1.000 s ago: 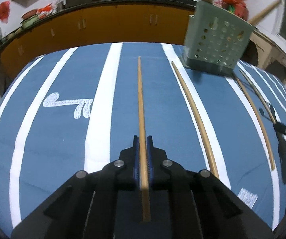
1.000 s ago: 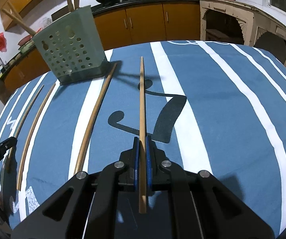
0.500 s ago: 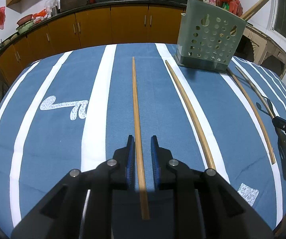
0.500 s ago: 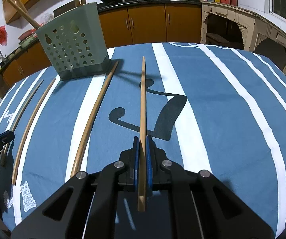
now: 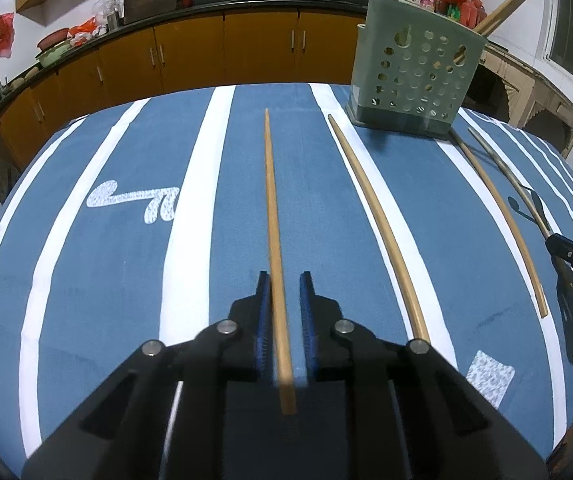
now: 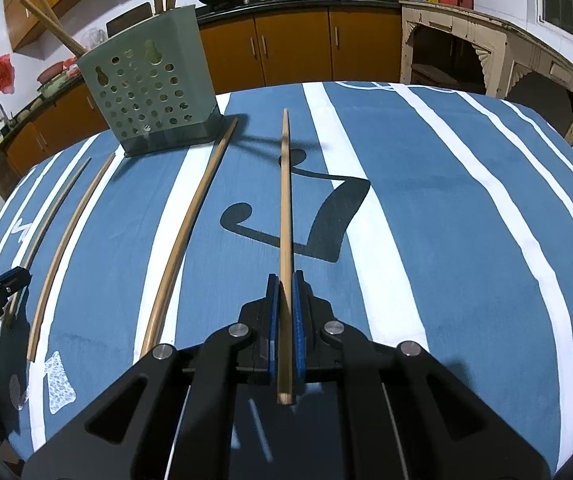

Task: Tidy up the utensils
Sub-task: 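Lift both held chopsticks and carry them over the green holder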

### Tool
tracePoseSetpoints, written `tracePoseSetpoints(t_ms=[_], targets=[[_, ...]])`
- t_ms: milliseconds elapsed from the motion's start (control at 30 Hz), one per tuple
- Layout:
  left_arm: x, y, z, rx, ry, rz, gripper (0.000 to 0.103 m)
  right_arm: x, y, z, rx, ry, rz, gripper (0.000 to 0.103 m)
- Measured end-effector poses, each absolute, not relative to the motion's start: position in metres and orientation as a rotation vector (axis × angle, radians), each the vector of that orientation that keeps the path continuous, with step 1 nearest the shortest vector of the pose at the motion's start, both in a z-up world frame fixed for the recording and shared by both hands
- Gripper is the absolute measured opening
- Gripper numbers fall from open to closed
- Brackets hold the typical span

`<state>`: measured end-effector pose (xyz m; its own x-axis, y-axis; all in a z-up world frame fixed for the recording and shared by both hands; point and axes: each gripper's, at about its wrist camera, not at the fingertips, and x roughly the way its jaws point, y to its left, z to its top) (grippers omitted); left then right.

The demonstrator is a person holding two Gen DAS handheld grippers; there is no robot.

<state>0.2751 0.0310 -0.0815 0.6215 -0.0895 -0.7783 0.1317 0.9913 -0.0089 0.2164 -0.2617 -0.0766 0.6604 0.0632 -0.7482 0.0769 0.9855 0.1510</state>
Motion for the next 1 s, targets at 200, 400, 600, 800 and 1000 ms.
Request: tracePoseSetpoints(t_ms=[200, 400, 600, 800, 1000], targets=[[0.272, 0.031, -0.081, 0.066, 0.893, -0.134, 0.008, 0.212, -0.264, -0.073, 0.194, 0.833, 0.003, 0.007], [0.265, 0.031, -0.065, 0.081, 0.867, -0.142, 0.008, 0.200, -0.267, -0.043, 0.169, 0.725, -0.012, 0.007], [0.257, 0.036, -0.023, 0.077, 0.759, -0.153, 0.008, 0.190, -0.279, -0.004, 0.161, 0.591, -0.038, 0.007], [0.251, 0.042, 0.020, 0.032, 0.640, -0.169, 0.008, 0.184, -0.289, 0.026, 0.179, 0.485, -0.041, 0.007], [0.248, 0.048, 0.050, -0.019, 0.558, -0.181, 0.008, 0.180, -0.294, 0.039, 0.195, 0.440, -0.039, 0.007]])
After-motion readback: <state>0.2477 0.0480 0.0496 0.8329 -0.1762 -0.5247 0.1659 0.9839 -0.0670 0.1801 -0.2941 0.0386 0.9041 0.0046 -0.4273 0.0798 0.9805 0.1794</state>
